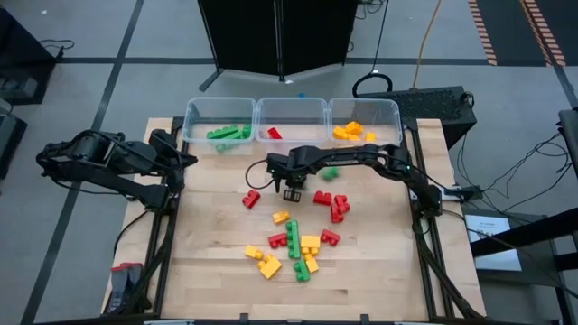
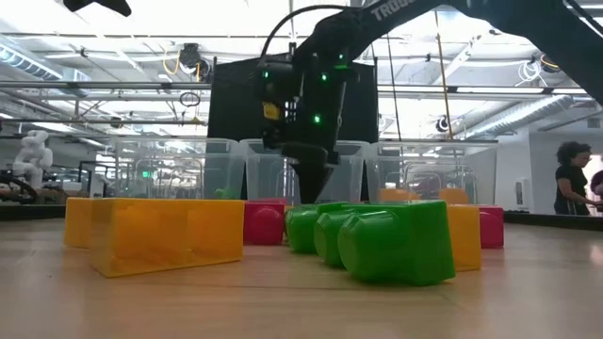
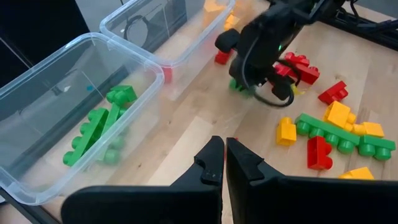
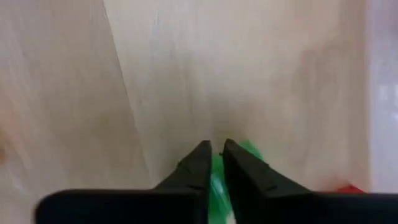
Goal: Sort blocks
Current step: Put the green game piece with 2 studs into the left transparent bin
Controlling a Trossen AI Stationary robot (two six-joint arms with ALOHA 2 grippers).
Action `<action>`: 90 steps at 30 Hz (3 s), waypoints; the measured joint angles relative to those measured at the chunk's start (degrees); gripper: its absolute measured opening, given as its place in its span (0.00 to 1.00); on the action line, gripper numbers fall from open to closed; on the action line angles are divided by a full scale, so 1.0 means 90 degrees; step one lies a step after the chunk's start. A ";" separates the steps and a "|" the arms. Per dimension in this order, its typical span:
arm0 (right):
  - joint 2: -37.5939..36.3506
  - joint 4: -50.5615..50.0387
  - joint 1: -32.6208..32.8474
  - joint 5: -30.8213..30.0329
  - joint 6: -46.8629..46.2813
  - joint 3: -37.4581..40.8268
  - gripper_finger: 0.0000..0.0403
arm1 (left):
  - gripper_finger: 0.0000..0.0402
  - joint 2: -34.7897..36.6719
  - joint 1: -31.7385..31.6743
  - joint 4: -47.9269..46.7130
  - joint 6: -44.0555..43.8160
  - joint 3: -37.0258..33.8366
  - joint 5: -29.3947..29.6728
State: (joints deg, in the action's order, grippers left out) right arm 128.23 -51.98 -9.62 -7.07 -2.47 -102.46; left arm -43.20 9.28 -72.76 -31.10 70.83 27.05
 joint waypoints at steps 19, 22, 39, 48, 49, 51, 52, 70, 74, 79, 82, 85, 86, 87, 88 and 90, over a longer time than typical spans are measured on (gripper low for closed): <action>-0.1127 -0.0522 0.0118 0.0336 -0.1671 -0.0003 0.07 | 0.00 0.0000 0.0001 -0.0028 0.0001 0.0000 0.0005; -0.1478 -0.0663 0.0052 0.0207 -0.2372 -0.0014 0.11 | 0.00 -0.0002 0.0001 -0.0028 0.0004 0.0001 0.0005; -0.0817 -0.1381 -0.0011 0.0766 -0.3681 0.0017 0.75 | 0.00 0.0043 -0.0002 -0.0035 0.0057 0.0007 -0.0147; -0.0723 -0.1560 -0.0026 0.0090 -0.3884 0.0012 0.75 | 0.00 0.0078 0.0000 -0.0035 0.0045 0.0007 -0.0195; -0.0652 -0.1574 -0.0040 0.0107 -0.3858 0.0013 0.75 | 0.00 0.0078 0.0000 -0.0033 0.0045 0.0007 -0.0211; -0.0463 -0.1522 -0.0057 0.0114 -0.3838 0.0061 0.75 | 0.00 0.0078 0.0000 -0.0033 0.0042 0.0007 -0.0263; -0.0375 -0.1468 -0.0057 0.0119 -0.3836 0.0100 0.75 | 0.00 0.0078 0.0000 -0.0031 0.0041 0.0007 -0.0281; 0.0264 -0.1219 -0.0352 0.0894 -0.3558 0.0112 0.38 | 0.00 0.0078 0.0000 -0.0030 0.0008 0.0007 -0.0314; 0.0259 -0.1236 -0.0341 0.0950 -0.3454 0.0112 0.28 | 0.00 0.0078 0.0000 -0.0031 0.0007 0.0007 -0.0313; 0.0236 -0.1232 -0.0341 0.1053 -0.3383 0.0110 0.28 | 0.00 0.0078 0.0000 -0.0031 0.0006 0.0007 -0.0276; 0.0113 -0.1176 -0.0327 0.1093 -0.3372 0.0132 0.28 | 0.00 0.0078 0.0001 -0.0033 0.0006 0.0007 -0.0262; -0.0142 -0.0924 -0.0303 0.1138 -0.3392 0.0131 0.28 | 0.00 0.0078 0.0000 -0.0033 0.0006 0.0007 -0.0253; -0.0252 -0.0859 -0.0299 0.1158 -0.3412 0.0064 0.28 | 0.00 0.0078 0.0001 -0.0033 0.0006 0.0007 -0.0245; -0.0361 -0.0772 -0.0300 0.1168 -0.3416 -0.0022 0.28 | 0.00 0.0078 0.0001 -0.0033 0.0004 0.0007 -0.0239; -0.0458 -0.0664 -0.0300 0.1159 -0.3416 -0.0130 0.28 | 0.00 0.0078 0.0000 -0.0033 0.0004 0.0007 -0.0238; -0.0519 -0.0421 -0.0300 0.1159 -0.3393 -0.0455 0.28 | 0.00 0.0078 0.0000 -0.0033 0.0004 0.0007 -0.0236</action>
State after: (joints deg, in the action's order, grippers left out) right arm 123.56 -55.77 -12.32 3.36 -33.01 -106.56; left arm -42.50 9.28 -73.06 -31.07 70.89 24.93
